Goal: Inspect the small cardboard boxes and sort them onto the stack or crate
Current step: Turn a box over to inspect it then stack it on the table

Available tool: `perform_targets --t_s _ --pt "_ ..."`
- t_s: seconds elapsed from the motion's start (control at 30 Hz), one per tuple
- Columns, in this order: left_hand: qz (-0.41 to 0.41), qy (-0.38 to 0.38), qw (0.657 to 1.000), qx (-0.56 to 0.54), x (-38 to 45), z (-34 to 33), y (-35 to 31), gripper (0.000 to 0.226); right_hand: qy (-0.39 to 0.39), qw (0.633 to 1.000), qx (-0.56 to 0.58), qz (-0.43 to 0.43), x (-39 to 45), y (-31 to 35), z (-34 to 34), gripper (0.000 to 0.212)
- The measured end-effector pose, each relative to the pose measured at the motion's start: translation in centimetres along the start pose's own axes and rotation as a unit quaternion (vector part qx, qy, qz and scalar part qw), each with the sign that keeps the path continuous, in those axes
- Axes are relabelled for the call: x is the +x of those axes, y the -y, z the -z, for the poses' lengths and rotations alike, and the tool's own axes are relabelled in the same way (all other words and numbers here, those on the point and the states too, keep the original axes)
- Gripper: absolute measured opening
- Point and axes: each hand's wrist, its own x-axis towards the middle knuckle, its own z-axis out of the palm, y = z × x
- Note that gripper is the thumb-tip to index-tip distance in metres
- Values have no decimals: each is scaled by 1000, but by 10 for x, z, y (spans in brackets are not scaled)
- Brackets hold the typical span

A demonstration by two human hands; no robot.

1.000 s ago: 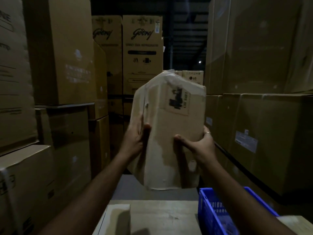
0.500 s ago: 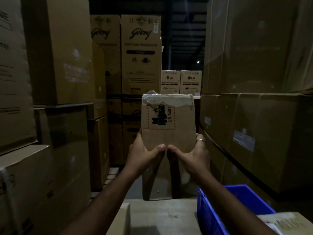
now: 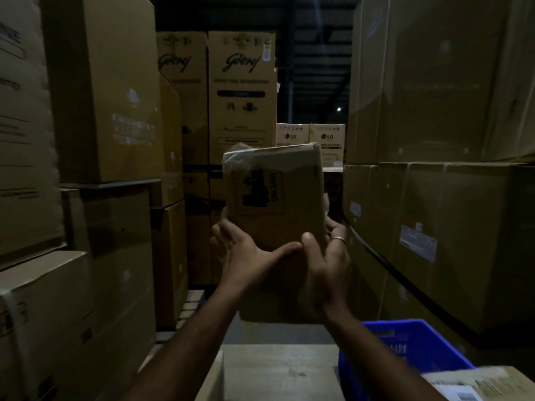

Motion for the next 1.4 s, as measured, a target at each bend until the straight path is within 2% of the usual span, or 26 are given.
perform_targets --t_s 0.1,0.27,0.37,0.47,0.53,0.6,0.63,0.7,0.77,0.83,0.9,0.97,1.07,1.2,1.4 --pt "47 -10 998 -28 -6 -5 -8 161 29 999 2 46 -19 4 -10 62" --pt "31 -35 993 -109 -5 -1 -6 167 94 990 67 80 -37 2 -13 81" --pt "33 -46 990 -128 5 2 -5 159 156 977 121 78 -33 4 -6 86" --pt "23 -44 981 -187 23 17 6 150 181 979 71 69 -19 8 5 77" --pt "20 0 969 -246 35 32 17 149 114 990 -54 58 6 4 18 72" --pt "9 48 959 -280 44 44 27 128 30 985 -172 5 39 -7 35 79" --pt "6 73 954 -292 49 48 31 118 27 980 -191 -40 53 -11 43 87" --pt "11 114 942 -315 54 52 35 114 81 980 -142 -116 71 -14 52 97" --pt "15 123 940 -319 52 53 36 114 100 981 -99 -132 71 -10 54 92" --pt "23 115 948 -296 44 50 35 106 64 984 -123 -109 66 -14 53 86" --pt "17 86 970 -225 34 41 34 97 45 982 -154 -99 58 -21 47 85" --pt "16 51 985 -165 28 31 37 94 40 977 -189 -93 50 -27 42 90" --pt "-1 38 993 -114 27 25 41 92 31 973 -213 -79 47 -33 40 96" --pt "-5 30 995 -94 29 23 47 82 28 973 -222 -59 46 -39 39 92" --pt "-33 15 996 -83 30 28 43 81 2 973 -228 -47 39 -36 34 91"
